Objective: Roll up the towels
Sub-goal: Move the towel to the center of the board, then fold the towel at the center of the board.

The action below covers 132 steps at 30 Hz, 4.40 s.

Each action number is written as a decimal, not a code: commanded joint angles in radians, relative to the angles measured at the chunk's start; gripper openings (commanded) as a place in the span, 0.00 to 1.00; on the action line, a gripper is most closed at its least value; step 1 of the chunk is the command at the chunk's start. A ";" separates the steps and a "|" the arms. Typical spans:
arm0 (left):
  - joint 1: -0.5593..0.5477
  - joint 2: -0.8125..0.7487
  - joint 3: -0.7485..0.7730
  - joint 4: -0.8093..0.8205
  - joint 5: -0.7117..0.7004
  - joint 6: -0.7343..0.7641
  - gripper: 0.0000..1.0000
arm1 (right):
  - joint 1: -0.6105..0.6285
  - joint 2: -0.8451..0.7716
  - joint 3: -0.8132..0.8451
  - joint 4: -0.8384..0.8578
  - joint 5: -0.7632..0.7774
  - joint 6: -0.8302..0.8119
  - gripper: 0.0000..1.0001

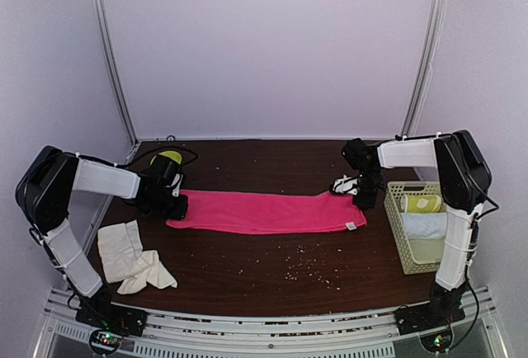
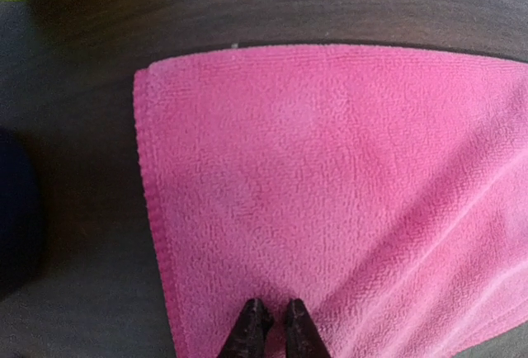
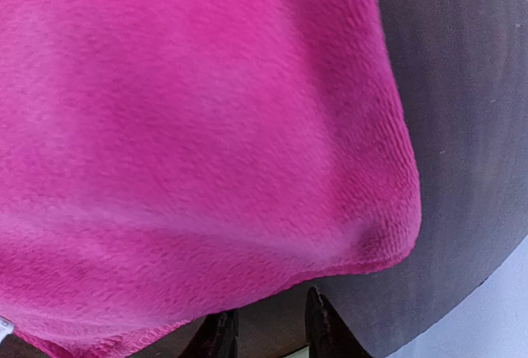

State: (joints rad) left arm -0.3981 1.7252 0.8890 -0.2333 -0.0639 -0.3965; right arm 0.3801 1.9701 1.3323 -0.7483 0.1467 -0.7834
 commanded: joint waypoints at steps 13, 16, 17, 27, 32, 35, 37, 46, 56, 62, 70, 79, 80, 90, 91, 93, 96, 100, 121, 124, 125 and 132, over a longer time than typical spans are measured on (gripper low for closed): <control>0.012 -0.416 -0.143 -0.147 -0.081 -0.130 0.23 | -0.071 -0.023 0.177 -0.047 -0.109 0.328 0.36; 0.012 -0.451 -0.137 -0.115 -0.088 -0.098 0.27 | -0.100 -0.032 0.189 -0.070 -0.310 0.491 0.39; 0.012 -0.451 -0.134 -0.111 -0.088 -0.088 0.27 | -0.107 -0.026 0.184 -0.076 -0.380 0.521 0.40; 0.012 -0.404 -0.170 -0.037 -0.044 -0.084 0.27 | -0.127 0.056 0.176 -0.092 -0.481 0.596 0.49; 0.013 -0.401 -0.190 -0.037 -0.077 -0.080 0.28 | -0.127 0.091 0.188 -0.083 -0.445 0.609 0.48; 0.012 -0.381 -0.187 -0.041 -0.078 -0.073 0.28 | -0.128 0.102 0.168 -0.067 -0.419 0.616 0.47; 0.012 -0.373 -0.186 -0.039 -0.071 -0.072 0.28 | -0.127 0.103 0.148 -0.052 -0.403 0.619 0.47; 0.012 -0.370 -0.190 -0.037 -0.090 -0.074 0.28 | -0.128 0.144 0.117 0.002 -0.450 0.599 0.29; 0.012 -0.347 -0.197 -0.038 -0.057 -0.074 0.28 | -0.251 0.071 0.223 0.047 -0.508 0.598 0.00; 0.012 -0.316 -0.194 -0.038 -0.051 -0.082 0.28 | -0.295 0.036 0.350 0.022 -0.552 0.613 0.00; -0.010 -0.259 -0.196 0.016 0.032 -0.076 0.24 | -0.293 0.036 0.459 -0.017 -0.669 0.674 0.00; -0.019 -0.222 -0.207 0.016 0.039 -0.083 0.22 | -0.127 -0.046 0.452 -0.006 -0.784 0.706 0.00; -0.019 -0.221 -0.210 0.016 0.039 -0.083 0.22 | -0.101 -0.046 0.456 -0.010 -0.793 0.707 0.00; -0.023 -0.220 -0.236 0.028 0.040 -0.098 0.21 | 0.154 0.096 0.591 -0.009 -0.851 0.816 0.00; -0.024 -0.222 -0.237 0.028 0.038 -0.099 0.21 | 0.179 0.118 0.609 -0.010 -0.844 0.821 0.00; -0.024 -0.228 -0.239 0.028 0.036 -0.102 0.21 | 0.225 0.165 0.652 -0.023 -0.834 0.836 0.00; -0.023 -0.239 -0.235 0.023 0.034 -0.110 0.21 | 0.281 0.224 0.689 -0.015 -0.842 0.874 0.00; -0.023 -0.240 -0.227 0.018 0.034 -0.112 0.21 | 0.345 0.275 0.709 0.035 -0.856 0.929 0.00; -0.023 -0.199 -0.319 0.207 0.176 -0.183 0.21 | 0.463 0.558 0.966 0.206 -0.902 1.154 0.00; -0.023 -0.203 -0.327 0.218 0.183 -0.181 0.21 | 0.464 0.580 0.979 0.240 -0.905 1.175 0.00; -0.023 -0.203 -0.329 0.222 0.188 -0.182 0.21 | 0.464 0.587 0.980 0.260 -0.905 1.184 0.00; -0.024 -0.196 -0.337 0.238 0.200 -0.187 0.21 | 0.488 0.636 1.009 0.334 -0.915 1.246 0.00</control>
State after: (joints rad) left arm -0.4145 1.5055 0.5774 -0.0032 0.1093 -0.5720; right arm 0.8501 2.5961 2.2997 -0.4973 -0.7471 0.4194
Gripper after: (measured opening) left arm 0.213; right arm 0.020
